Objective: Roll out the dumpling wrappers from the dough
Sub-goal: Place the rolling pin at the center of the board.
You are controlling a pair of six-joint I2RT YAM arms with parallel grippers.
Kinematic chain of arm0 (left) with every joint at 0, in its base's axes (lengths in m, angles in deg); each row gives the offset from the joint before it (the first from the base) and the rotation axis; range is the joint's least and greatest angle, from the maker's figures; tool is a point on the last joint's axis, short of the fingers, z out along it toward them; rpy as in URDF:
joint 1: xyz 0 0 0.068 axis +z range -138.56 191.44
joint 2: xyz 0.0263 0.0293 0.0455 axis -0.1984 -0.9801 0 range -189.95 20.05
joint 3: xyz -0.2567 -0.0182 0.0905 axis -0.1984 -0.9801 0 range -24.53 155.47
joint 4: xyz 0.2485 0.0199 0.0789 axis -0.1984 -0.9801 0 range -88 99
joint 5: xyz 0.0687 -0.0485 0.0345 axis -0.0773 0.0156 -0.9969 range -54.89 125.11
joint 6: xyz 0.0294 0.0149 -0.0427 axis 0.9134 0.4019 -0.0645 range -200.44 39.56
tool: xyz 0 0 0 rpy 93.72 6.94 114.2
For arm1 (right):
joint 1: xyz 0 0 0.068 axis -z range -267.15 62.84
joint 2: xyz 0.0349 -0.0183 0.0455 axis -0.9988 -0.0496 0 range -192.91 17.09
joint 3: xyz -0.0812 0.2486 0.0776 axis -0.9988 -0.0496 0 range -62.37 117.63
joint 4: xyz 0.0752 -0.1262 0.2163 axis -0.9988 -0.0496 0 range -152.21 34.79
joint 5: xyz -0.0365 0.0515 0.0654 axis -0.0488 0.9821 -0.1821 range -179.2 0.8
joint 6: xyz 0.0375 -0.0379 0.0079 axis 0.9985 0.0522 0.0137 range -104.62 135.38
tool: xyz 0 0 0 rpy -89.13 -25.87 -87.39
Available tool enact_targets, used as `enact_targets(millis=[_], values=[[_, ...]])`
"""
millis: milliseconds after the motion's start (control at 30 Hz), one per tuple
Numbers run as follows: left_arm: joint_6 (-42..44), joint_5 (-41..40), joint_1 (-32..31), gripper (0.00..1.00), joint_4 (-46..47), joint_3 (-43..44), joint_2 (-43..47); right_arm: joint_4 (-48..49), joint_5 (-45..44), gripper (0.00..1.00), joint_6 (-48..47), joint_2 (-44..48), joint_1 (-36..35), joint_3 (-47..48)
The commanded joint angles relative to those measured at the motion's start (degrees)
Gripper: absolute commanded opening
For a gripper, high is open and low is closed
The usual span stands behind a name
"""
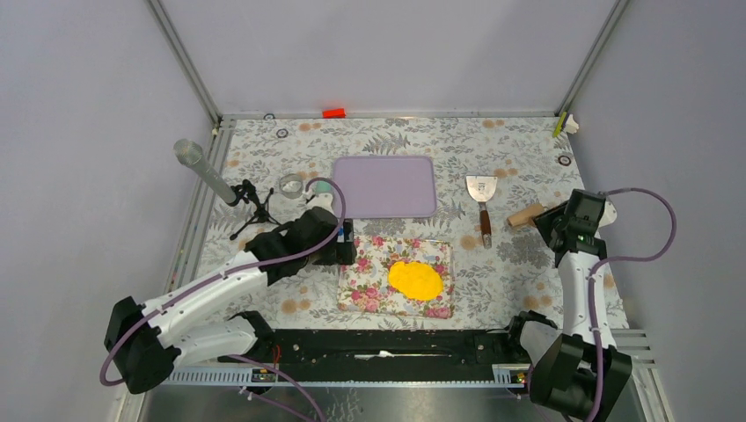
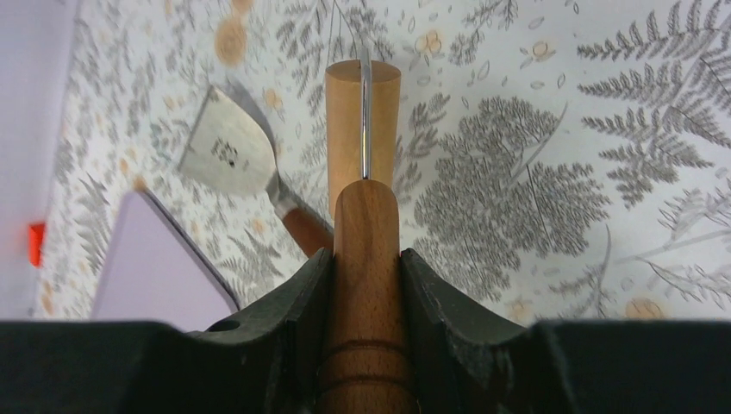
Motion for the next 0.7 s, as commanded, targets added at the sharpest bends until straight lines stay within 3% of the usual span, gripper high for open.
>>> enact_targets(millis=[0, 67, 100, 300, 467, 667], values=[[2.57, -0.55, 1.87, 0.88, -2.21, 5.42, 2.01, 18.98, 0.62, 0.0, 7.09, 1.75, 1.6, -5.64], [2.76, -4.3, 2.29, 0.88, -3.91, 8.47, 0.95, 20.83, 0.87, 0.01, 10.2, 1.68, 1.75, -9.68], [2.67, -5.58, 3.09, 0.88, -4.18, 10.13, 0.29, 20.91, 0.65, 0.07, 11.22, 1.96, 1.76, -12.14], [4.04, -11.22, 6.91, 0.9, -6.29, 22.7, -6.55, 14.19, -7.82, 0.6, 11.21, 6.72, 1.78, -17.63], [4.59, -15.74, 9.25, 0.91, -12.66, 34.34, -16.52, 1.92, -16.23, 0.95, 9.95, 11.28, 1.76, -15.74], [4.52, -19.34, 11.48, 0.92, -13.79, 40.0, -22.76, -8.77, -20.28, 1.0, 8.24, 17.86, 1.67, -10.29]])
